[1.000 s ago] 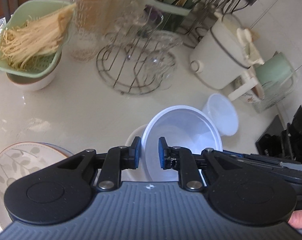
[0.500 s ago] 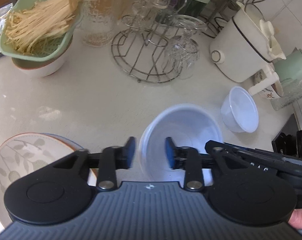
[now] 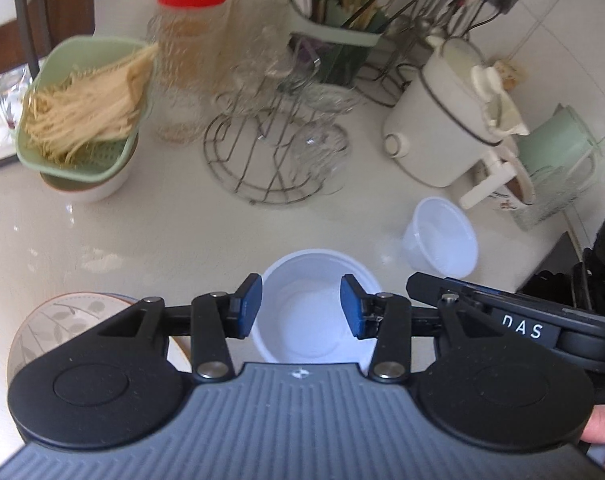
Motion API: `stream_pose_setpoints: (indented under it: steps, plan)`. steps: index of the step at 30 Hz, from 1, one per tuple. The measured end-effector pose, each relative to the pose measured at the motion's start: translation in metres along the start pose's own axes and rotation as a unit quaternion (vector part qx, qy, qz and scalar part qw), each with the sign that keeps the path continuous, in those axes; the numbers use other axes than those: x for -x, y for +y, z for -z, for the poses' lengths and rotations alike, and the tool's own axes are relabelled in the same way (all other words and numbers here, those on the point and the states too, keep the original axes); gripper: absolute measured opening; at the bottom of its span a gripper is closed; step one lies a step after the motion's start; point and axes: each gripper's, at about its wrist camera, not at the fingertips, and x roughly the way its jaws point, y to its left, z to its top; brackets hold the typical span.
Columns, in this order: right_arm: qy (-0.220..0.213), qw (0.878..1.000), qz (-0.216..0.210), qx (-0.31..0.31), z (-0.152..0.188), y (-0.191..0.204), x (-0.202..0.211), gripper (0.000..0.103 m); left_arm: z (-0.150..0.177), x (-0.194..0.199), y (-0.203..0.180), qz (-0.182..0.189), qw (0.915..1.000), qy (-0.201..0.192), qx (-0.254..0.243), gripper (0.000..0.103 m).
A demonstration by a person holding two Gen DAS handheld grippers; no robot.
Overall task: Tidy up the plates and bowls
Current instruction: 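Open both grippers and raise them away from the nested bowls, then move both grippers to the remaining translucent plastic bowl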
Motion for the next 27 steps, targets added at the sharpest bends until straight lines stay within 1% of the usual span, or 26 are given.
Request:
stream_pose_setpoints:
  steps: [7, 12, 19, 27]
  plan:
    - [-0.041, 0.999, -0.002, 0.005, -0.001, -0.001, 0.033, 0.043, -0.006, 0.024, -0.026, 0.010, 0.9994, -0.023, -0.022, 0.049]
    - [-0.069, 0.998, 0.008, -0.001, -0.002, -0.009, 0.049, 0.043, -0.010, 0.033, -0.044, 0.023, 0.9982, -0.038, -0.041, 0.049]
    - [-0.093, 0.995, 0.023, -0.017, 0.001, -0.025, 0.064, 0.044, -0.012, 0.029, -0.064, 0.036, 0.9968, -0.040, -0.059, 0.049]
    - [-0.096, 0.995, 0.028, -0.018, 0.004, -0.040, 0.062, 0.044, -0.007, 0.016, -0.074, 0.043, 0.9961, -0.035, -0.068, 0.049]
